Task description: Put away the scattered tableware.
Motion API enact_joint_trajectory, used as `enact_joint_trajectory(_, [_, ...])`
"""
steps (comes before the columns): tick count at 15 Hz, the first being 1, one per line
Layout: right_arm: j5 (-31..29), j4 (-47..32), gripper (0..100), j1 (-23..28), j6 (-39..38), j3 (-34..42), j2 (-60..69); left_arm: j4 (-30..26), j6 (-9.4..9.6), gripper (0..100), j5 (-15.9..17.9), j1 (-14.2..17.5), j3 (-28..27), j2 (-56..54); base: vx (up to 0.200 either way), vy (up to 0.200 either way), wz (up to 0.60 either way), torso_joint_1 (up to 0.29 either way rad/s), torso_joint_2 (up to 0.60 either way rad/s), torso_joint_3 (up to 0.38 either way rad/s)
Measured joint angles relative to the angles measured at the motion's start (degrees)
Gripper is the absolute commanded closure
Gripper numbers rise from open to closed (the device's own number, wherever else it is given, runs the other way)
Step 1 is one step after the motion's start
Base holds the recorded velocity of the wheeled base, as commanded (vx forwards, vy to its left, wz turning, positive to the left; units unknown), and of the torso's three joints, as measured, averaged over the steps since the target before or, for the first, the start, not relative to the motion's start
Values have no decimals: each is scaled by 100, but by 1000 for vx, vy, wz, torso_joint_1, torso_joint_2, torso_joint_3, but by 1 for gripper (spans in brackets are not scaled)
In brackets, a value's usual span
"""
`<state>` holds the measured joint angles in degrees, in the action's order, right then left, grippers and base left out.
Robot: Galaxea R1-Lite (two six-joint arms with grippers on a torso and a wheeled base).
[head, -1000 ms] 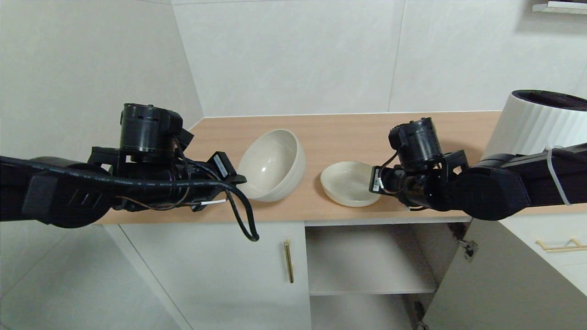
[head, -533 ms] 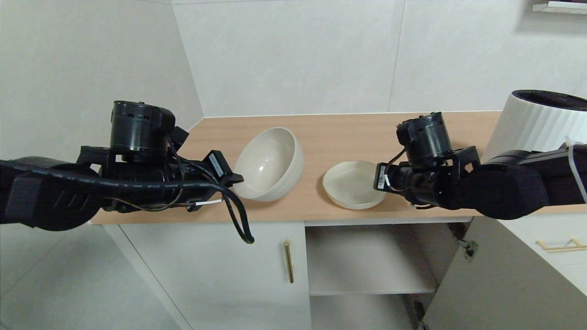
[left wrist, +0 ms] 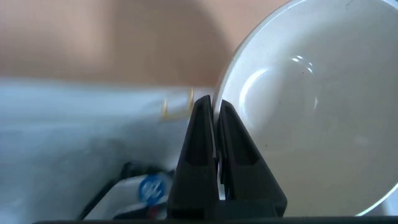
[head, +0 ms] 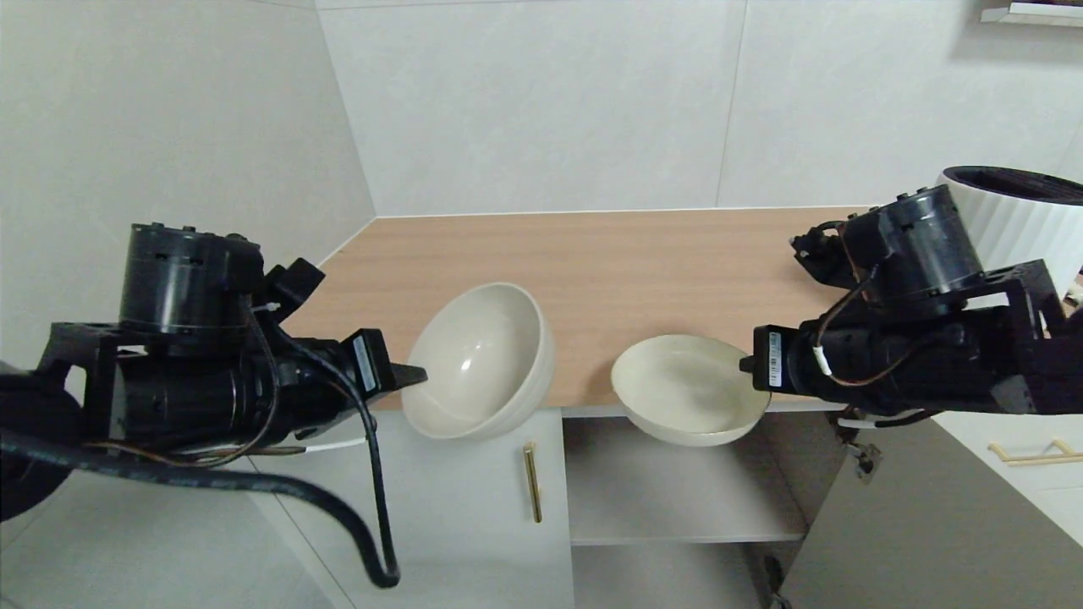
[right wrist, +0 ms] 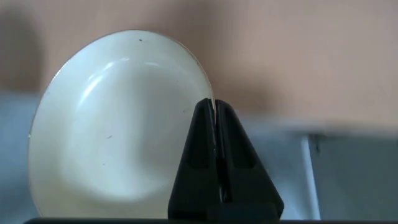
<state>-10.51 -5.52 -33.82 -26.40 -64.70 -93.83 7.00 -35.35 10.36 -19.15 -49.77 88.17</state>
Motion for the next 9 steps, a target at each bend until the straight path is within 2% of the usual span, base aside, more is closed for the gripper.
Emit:
enact_joint_trajectory(3, [202,-321,100,-85,429,453,428,-898,525,100,-5,-394,276,-363,0,0,0,0,0,0])
enact_joint_trajectory(5, [477,-350,100,-243,813,869,646,-1112,631,100,-5,-650,521,-612,0,0,0,0,0,0])
enact_joint_trajectory(9, [494,-343,100,-507,846,1164,714,-1129,645,100,-44,-898,881,-874,0,0,0,0,0,0])
